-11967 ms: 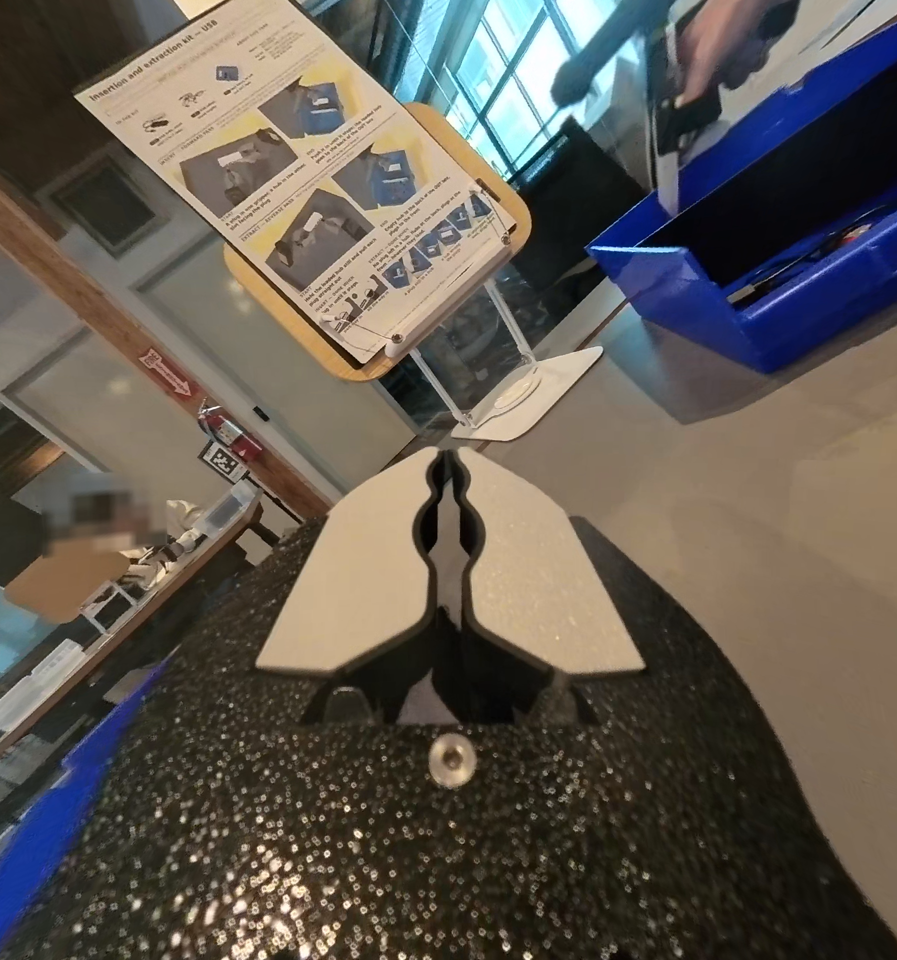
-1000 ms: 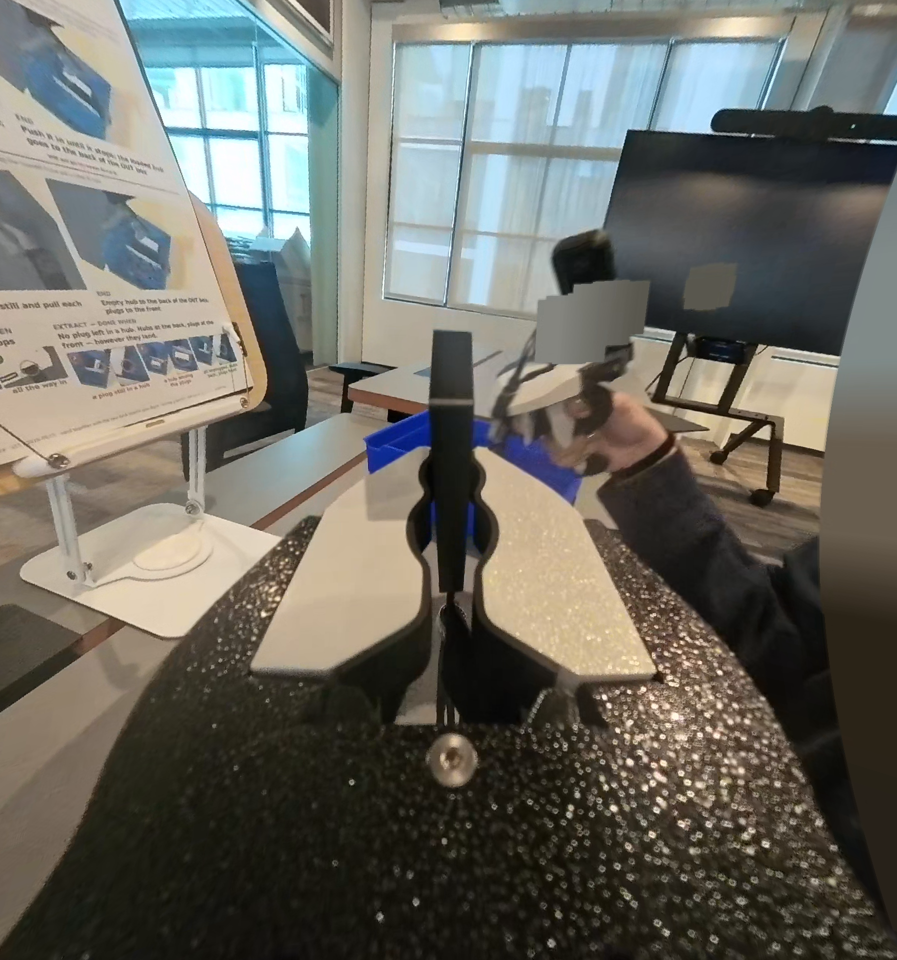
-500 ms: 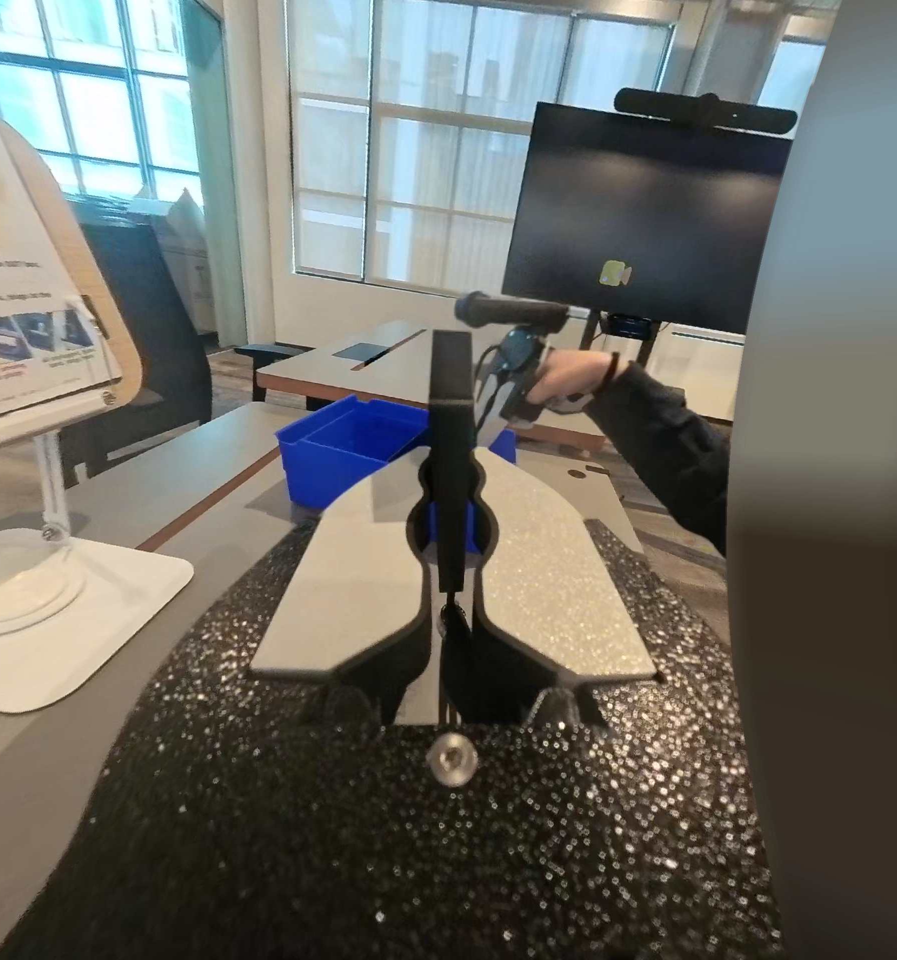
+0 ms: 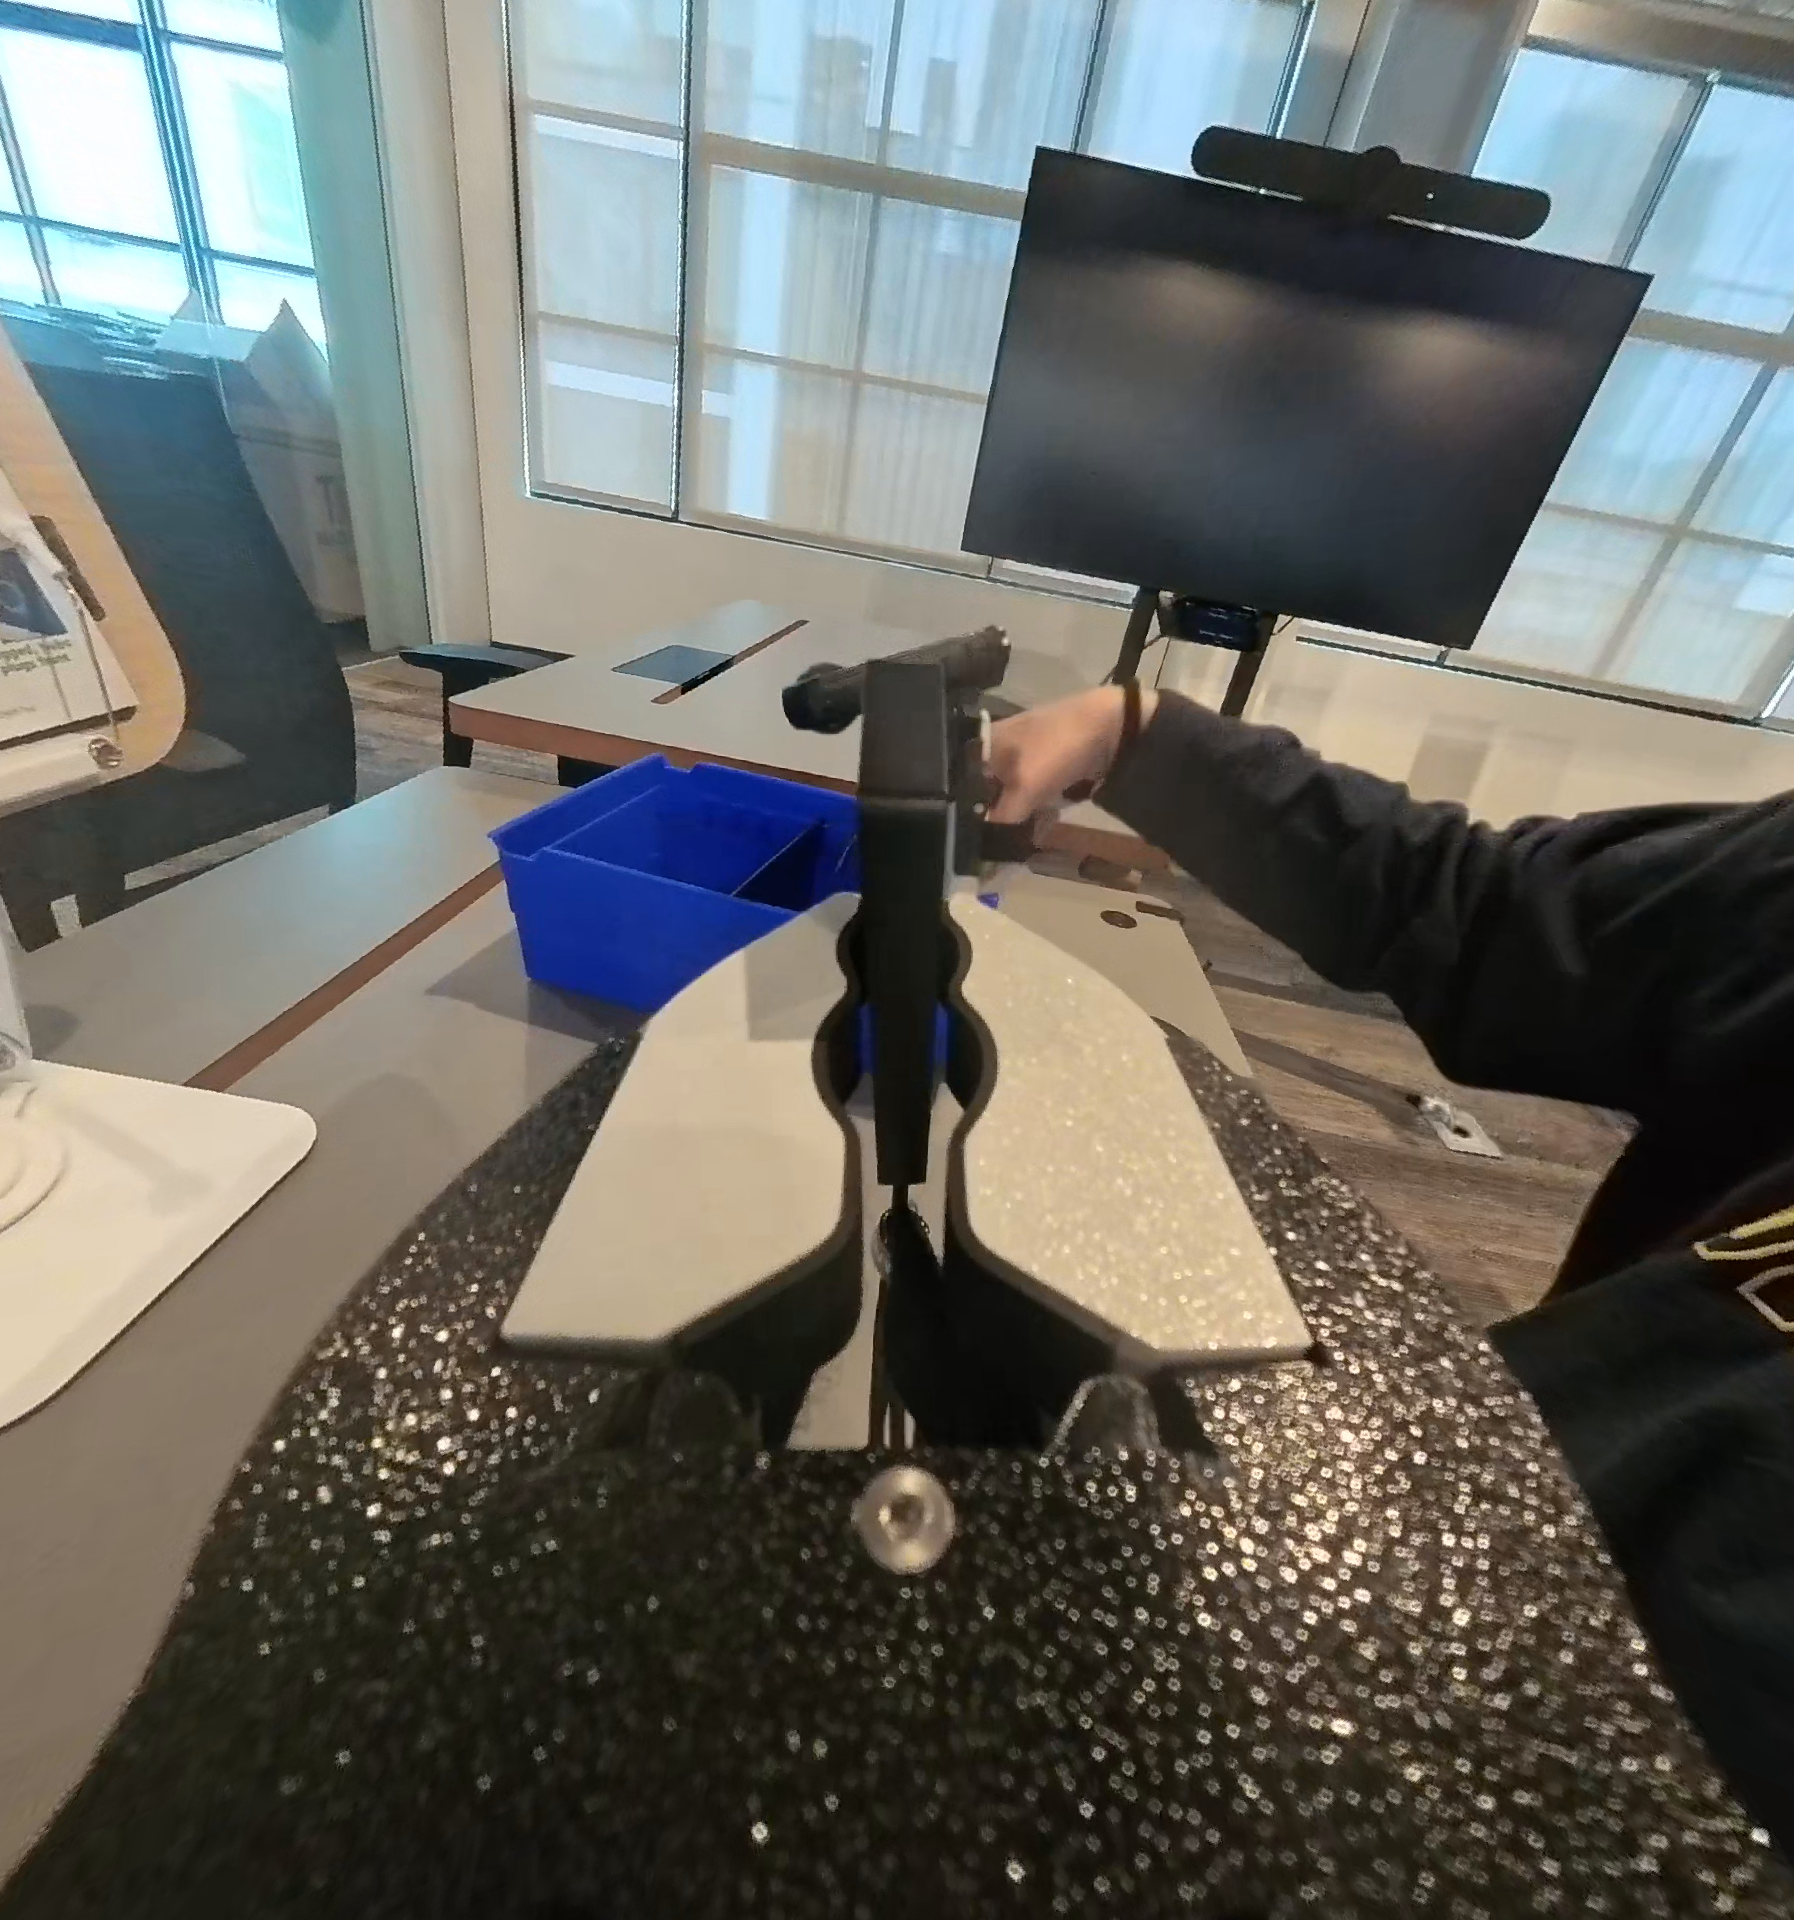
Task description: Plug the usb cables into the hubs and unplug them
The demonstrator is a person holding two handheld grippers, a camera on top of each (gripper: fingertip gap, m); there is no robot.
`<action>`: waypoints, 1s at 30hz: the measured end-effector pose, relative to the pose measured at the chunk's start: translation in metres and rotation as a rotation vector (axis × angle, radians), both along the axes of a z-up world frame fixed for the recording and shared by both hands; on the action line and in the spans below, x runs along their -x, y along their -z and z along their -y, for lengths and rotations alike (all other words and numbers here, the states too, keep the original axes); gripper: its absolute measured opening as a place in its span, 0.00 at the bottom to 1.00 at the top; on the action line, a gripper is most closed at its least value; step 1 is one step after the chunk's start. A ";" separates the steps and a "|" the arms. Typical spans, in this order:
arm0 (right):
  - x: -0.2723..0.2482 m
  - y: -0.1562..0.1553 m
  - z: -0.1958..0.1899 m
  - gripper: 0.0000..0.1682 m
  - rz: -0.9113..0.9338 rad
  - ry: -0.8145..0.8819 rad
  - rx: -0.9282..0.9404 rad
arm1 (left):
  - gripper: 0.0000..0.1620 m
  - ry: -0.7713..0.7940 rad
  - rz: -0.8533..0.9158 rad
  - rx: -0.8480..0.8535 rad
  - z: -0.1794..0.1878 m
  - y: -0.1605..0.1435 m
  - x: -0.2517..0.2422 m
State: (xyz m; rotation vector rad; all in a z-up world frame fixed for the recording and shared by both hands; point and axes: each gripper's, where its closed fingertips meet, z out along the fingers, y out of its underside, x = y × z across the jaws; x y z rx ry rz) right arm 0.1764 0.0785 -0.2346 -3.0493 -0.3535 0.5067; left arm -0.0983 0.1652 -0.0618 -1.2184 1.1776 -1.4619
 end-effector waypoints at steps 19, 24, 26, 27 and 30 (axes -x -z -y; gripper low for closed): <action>0.242 -0.119 -0.050 0.41 -0.179 -0.639 -0.834 | 0.07 0.143 0.072 0.023 0.022 -0.003 -0.016; 0.271 -0.134 -0.058 0.15 -0.167 -0.686 -0.982 | 0.07 0.194 0.089 0.024 0.036 -0.012 -0.014; 0.271 -0.136 -0.056 0.10 -0.191 -0.685 -0.972 | 0.08 0.192 0.101 -0.005 0.039 -0.014 -0.013; 0.268 -0.138 -0.058 0.07 -0.173 -0.677 -0.973 | 0.10 0.188 0.101 -0.018 0.040 -0.015 -0.013; 0.240 -0.152 -0.071 0.07 0.039 -0.663 -1.067 | 0.17 0.065 0.146 0.002 0.027 -0.027 -0.011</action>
